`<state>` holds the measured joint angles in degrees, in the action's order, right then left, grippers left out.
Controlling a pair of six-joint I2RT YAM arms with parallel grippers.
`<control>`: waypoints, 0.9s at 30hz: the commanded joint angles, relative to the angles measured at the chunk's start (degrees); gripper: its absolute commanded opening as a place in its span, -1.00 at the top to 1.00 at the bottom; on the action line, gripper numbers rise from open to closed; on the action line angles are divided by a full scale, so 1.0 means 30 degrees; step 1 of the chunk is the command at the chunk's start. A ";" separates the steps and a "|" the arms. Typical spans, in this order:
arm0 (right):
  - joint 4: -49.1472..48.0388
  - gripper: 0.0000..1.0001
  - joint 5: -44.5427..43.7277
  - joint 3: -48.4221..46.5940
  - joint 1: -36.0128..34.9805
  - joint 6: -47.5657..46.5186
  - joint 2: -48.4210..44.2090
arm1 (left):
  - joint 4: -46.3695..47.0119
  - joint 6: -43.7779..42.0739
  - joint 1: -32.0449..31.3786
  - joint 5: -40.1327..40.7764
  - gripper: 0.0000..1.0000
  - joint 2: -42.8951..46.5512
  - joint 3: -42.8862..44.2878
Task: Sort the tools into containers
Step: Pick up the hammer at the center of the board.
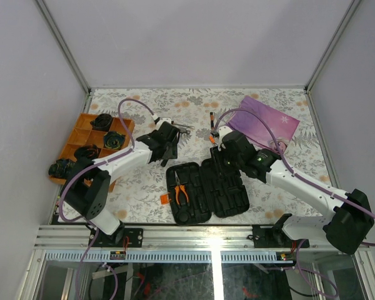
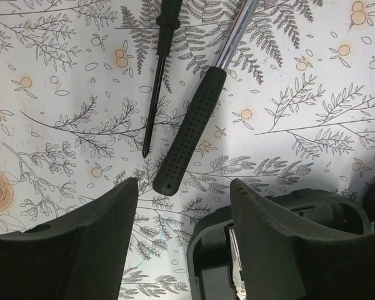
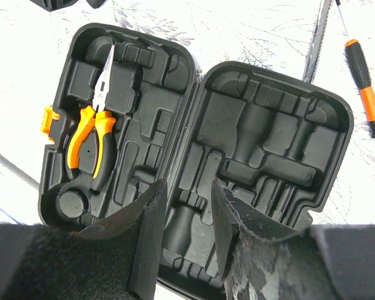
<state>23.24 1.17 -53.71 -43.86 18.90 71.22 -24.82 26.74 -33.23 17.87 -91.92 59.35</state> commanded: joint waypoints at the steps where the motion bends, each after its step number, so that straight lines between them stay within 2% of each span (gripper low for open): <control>1: -0.0658 0.18 0.0237 -0.0077 0.0143 0.0102 0.0076 | -0.0335 -0.0196 -0.0214 0.1069 -0.19 0.0410 0.0443; 8: -0.0774 0.18 0.0381 -0.0113 0.0136 0.0216 0.0257 | 0.1312 -0.1064 -0.0244 0.0266 -0.15 0.1113 -0.0202; 15: -0.0704 0.18 0.0351 -0.0086 0.0152 0.0184 0.0254 | 0.1774 -0.1549 0.0412 -0.1375 0.15 -0.0421 0.0193; 20: -0.0600 0.19 0.0323 -0.0104 0.0133 0.0118 0.0275 | 0.2492 -0.1836 0.0734 -0.2197 0.17 -0.1403 0.0265; 27: -0.0600 0.19 0.0309 -0.0061 0.0131 0.0076 0.0298 | 0.2576 -0.2197 0.0881 -0.1514 0.16 -0.2809 0.0737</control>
<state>22.85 1.23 -53.71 -43.83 19.27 72.18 -20.05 21.98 -31.03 12.71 -98.24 59.42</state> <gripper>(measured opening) 0.405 0.417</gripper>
